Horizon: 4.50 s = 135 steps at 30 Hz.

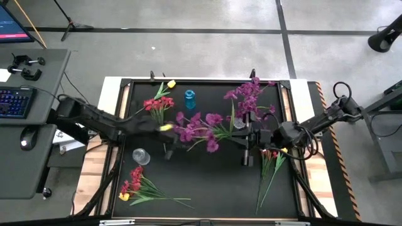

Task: Sort flowers into vase by color
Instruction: Put the violet flowers into the right transparent vase

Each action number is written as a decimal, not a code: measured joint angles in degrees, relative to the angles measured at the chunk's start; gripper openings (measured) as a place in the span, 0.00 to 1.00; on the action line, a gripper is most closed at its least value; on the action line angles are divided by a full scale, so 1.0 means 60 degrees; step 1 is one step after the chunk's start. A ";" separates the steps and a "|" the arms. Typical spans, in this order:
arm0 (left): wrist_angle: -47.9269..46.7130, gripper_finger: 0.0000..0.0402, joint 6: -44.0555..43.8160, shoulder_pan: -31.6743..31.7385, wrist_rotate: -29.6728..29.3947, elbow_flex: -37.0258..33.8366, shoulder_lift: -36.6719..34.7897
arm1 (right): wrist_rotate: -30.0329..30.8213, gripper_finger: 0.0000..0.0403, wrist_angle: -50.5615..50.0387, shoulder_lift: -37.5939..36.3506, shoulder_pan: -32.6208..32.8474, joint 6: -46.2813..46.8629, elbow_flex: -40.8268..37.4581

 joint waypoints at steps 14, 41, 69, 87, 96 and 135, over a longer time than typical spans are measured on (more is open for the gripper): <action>0.1800 0.31 0.2080 -0.0804 -0.1444 0.0237 -0.0252 | -0.1857 0.00 0.3180 0.2459 -0.1605 0.2102 0.0000; 0.2278 0.41 0.2698 -0.0509 -0.0987 0.1435 0.0996 | -0.2253 0.00 0.3210 0.4257 -0.1614 0.2298 0.0973; 0.1988 0.41 0.1684 0.0010 -0.0730 0.1431 0.0999 | -0.3103 0.00 0.1252 0.4100 -0.2014 0.3343 0.0969; 0.1418 0.02 0.2137 0.0010 -0.1515 0.1537 0.0892 | -0.2428 0.28 0.0543 0.4090 -0.2004 0.3311 0.0969; -0.1865 0.00 0.2547 0.0021 -0.2522 0.1555 -0.1183 | -0.1842 0.73 -0.2395 0.2823 -0.1996 0.3199 0.0958; -0.3112 0.00 0.1716 0.0013 -0.1207 0.2675 0.0730 | -0.1208 0.43 -0.2229 0.3859 -0.1941 0.4404 0.0962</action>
